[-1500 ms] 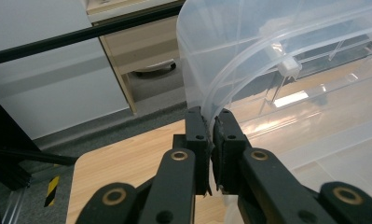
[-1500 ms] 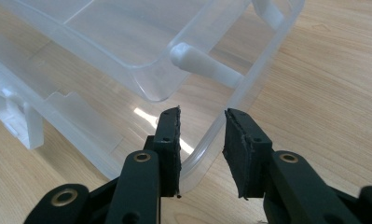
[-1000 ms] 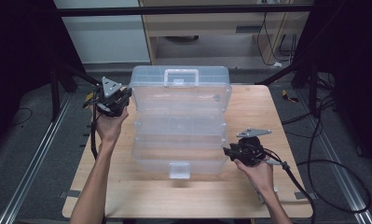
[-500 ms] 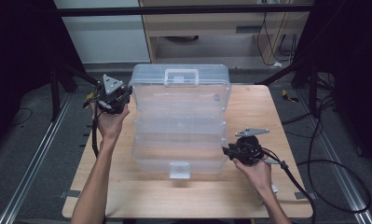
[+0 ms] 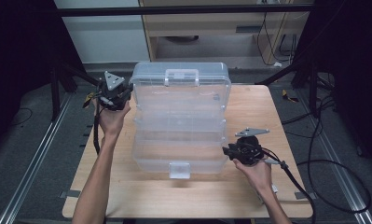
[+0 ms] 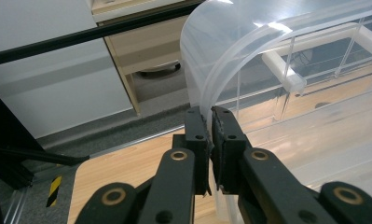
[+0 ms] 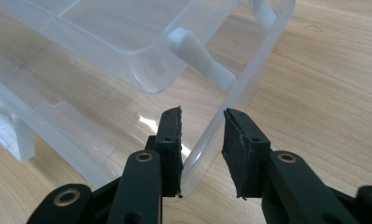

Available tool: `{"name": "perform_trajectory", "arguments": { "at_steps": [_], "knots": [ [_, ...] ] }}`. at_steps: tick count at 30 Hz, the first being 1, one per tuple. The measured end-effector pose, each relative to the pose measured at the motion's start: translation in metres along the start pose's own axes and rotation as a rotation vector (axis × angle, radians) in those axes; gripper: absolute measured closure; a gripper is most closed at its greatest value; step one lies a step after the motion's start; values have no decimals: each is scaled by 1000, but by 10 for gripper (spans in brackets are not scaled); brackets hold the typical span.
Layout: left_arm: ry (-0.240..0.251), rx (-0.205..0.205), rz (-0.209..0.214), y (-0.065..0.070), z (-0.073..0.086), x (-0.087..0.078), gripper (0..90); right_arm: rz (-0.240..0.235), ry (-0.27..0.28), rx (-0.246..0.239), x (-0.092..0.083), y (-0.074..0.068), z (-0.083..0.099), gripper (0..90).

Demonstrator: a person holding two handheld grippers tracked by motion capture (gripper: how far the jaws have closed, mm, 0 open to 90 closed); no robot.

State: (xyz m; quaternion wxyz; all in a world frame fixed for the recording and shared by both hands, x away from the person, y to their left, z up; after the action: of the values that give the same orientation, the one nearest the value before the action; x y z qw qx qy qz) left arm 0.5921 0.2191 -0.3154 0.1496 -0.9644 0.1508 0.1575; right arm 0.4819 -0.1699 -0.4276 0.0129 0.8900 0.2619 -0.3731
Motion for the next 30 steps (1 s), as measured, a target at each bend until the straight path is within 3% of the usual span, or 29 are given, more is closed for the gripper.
{"name": "perform_trajectory", "arguments": {
  "at_steps": [30],
  "knots": [
    [-3, -21, -9, -7, -7, 29, 852, -1, -4, -10, 0, 1, 0, 674]
  ]
}}
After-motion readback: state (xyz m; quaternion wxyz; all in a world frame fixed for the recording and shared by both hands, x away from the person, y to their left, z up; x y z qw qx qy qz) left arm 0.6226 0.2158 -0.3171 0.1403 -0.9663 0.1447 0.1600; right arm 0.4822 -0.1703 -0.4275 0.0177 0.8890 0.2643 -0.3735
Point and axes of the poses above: each handheld gripper's, and its own axes: x roughly forward along the jaws, z roughly out of its underside, y roughly to its right, the point moved 2 cm from there along x, roughly forward along the jaws, and after that the axes turned 4 degrees about x, right-handed, at the moved point
